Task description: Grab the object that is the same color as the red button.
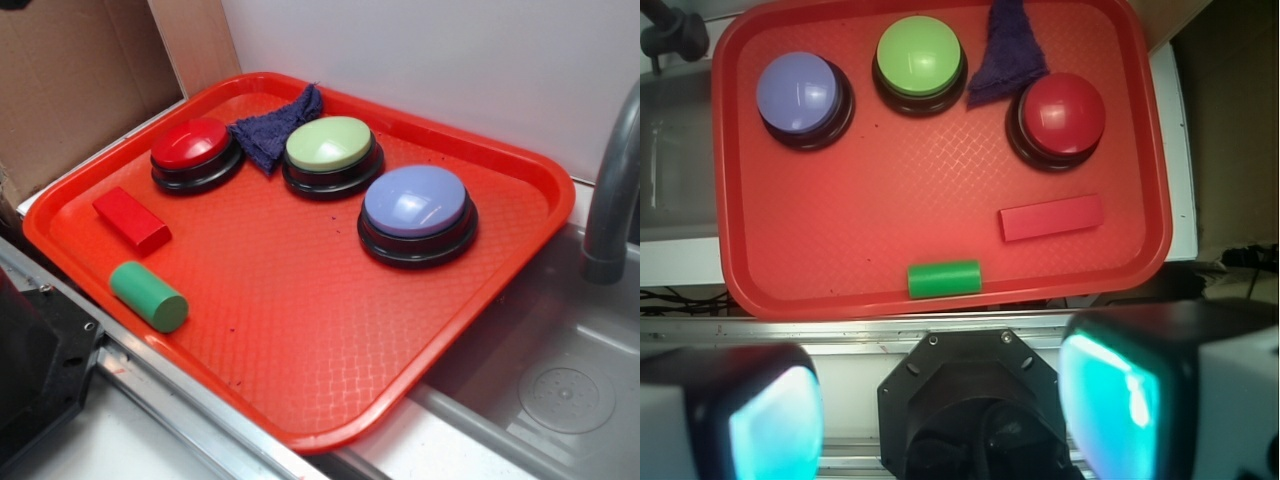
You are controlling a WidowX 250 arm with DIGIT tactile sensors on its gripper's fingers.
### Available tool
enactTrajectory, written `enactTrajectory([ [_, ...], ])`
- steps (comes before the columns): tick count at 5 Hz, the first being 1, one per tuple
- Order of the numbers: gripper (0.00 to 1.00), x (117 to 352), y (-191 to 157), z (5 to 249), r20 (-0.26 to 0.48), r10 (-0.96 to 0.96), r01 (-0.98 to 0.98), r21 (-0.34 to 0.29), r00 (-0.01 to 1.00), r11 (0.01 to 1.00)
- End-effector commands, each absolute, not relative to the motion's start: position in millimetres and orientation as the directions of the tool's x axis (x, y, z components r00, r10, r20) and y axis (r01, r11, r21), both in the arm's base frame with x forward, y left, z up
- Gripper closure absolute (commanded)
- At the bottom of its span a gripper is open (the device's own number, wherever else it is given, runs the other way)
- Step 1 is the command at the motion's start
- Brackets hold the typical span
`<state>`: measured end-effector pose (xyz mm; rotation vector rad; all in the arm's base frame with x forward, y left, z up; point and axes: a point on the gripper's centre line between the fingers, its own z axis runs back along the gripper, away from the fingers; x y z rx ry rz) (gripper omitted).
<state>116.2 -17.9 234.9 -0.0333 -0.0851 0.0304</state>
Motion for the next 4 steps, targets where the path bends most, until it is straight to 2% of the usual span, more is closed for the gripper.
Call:
enactTrajectory([
  [1, 0.0, 116, -18, 235, 0.084, 0.032, -0.029, -0.035, 0.996, 0.999],
  [2, 0.0, 129, -8, 231, 0.119, 0.203, -0.195, -0.073, 0.972, 0.978],
  [3, 0.0, 136, 3, 220, 0.147, 0.392, -0.385, -0.074, 0.908, 0.92],
  [4, 0.0, 142, 18, 197, 0.197, 0.609, -0.589, -0.152, 0.769, 0.794],
])
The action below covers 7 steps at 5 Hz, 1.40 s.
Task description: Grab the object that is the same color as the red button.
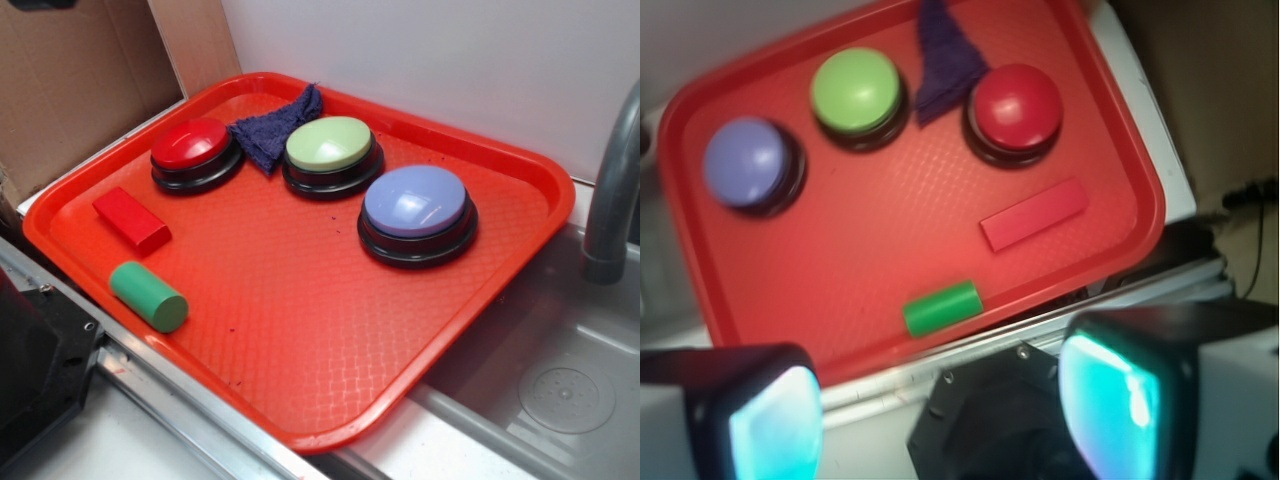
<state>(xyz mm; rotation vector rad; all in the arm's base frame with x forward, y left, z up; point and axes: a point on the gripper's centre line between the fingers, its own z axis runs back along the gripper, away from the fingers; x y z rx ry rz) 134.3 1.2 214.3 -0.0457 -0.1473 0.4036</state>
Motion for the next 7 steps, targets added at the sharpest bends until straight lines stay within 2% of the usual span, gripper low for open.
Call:
enactTrajectory([
  [1, 0.0, 145, 33, 175, 0.211, 0.781, -0.762, -0.179, 0.588, 0.622],
  [2, 0.0, 152, 47, 145, 0.204, 0.855, -0.841, -0.174, 0.477, 0.511],
  [3, 0.0, 163, 61, 116, 0.205, 0.893, -0.895, -0.118, 0.401, 0.43],
  [4, 0.0, 167, 69, 95, 0.205, 0.914, -0.922, -0.097, 0.349, 0.374],
  [6, 0.0, 157, 83, 51, 0.271, 0.921, -0.956, -0.015, 0.279, 0.294],
  [7, 0.0, 157, 88, 37, 0.276, 0.926, -0.962, -0.016, 0.259, 0.274],
])
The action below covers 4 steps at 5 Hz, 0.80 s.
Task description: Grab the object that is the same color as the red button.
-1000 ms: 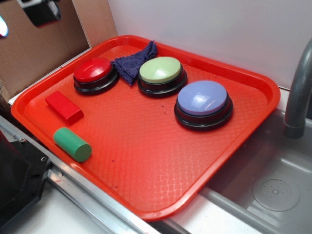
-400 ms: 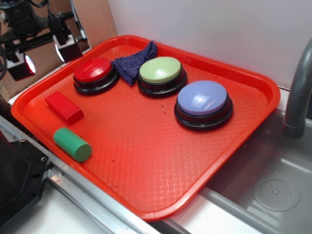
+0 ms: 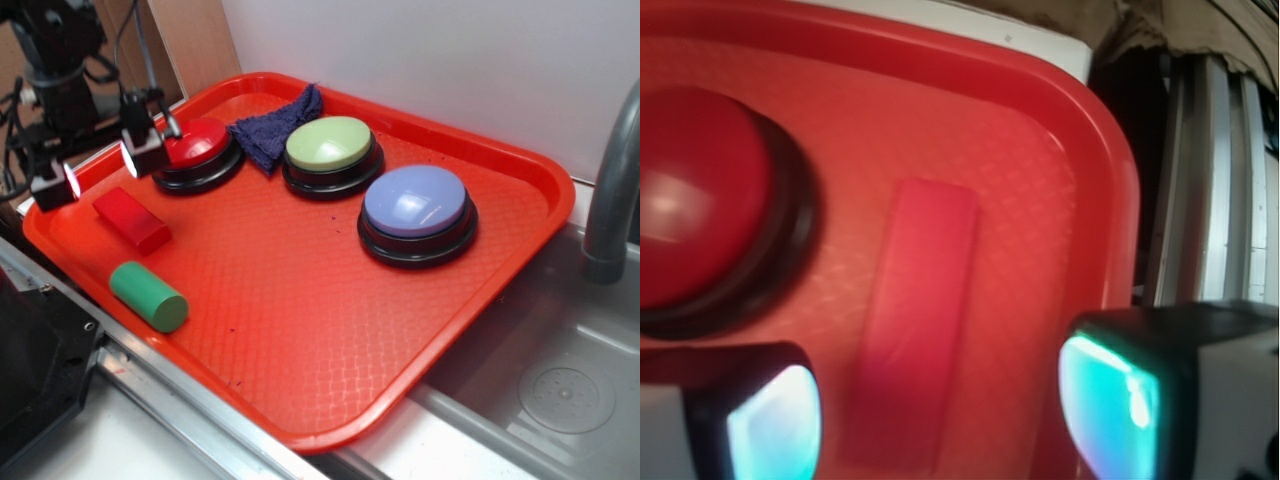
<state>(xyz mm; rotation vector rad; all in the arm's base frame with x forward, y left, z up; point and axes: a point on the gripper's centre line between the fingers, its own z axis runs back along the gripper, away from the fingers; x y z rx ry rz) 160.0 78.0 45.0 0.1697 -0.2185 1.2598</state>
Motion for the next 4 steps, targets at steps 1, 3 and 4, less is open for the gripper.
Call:
enactTrajectory([
  [1, 0.0, 165, 90, 21, 0.304, 0.914, -0.958, -0.009, 0.27, 0.286],
  [3, 0.0, 166, 92, 6, 0.285, 0.92, -0.959, -0.01, 0.268, 0.283],
  [4, 1.0, 165, 92, 5, 0.288, 0.923, -0.961, -0.026, 0.255, 0.274],
])
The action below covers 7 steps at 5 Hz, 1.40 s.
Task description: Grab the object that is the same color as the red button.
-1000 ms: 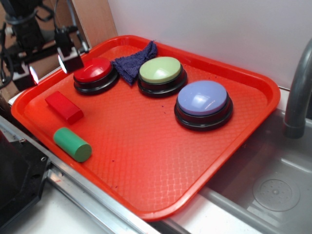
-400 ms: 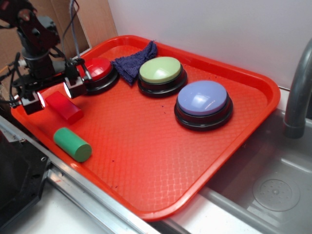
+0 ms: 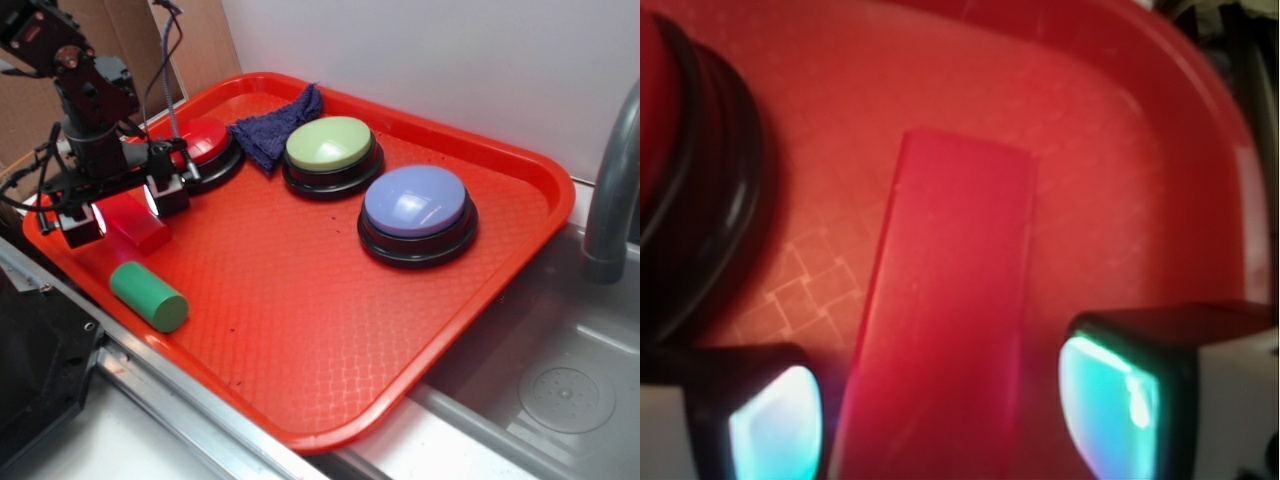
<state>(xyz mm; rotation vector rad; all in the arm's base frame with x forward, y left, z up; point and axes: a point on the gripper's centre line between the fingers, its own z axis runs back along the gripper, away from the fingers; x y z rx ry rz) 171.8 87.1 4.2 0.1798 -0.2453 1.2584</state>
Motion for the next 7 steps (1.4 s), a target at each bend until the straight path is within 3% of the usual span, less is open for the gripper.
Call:
enactTrajectory([
  [1, 1.0, 165, 91, 3, 0.294, 0.921, -0.96, -0.028, 0.258, 0.278],
  [2, 1.0, 166, 94, 8, 0.283, 0.928, -0.962, -0.054, 0.244, 0.269],
  [3, 1.0, 168, 90, 23, 0.296, 0.901, -0.934, -0.066, 0.318, 0.352],
  [4, 1.0, 173, 83, 58, 0.285, 0.871, -0.895, -0.079, 0.401, 0.438],
  [6, 1.0, 191, 65, 140, 0.134, 0.675, -0.654, -0.172, 0.725, 0.737],
  [7, 1.0, 200, 40, 173, 0.201, 0.503, -0.485, -0.133, 0.84, 0.864],
])
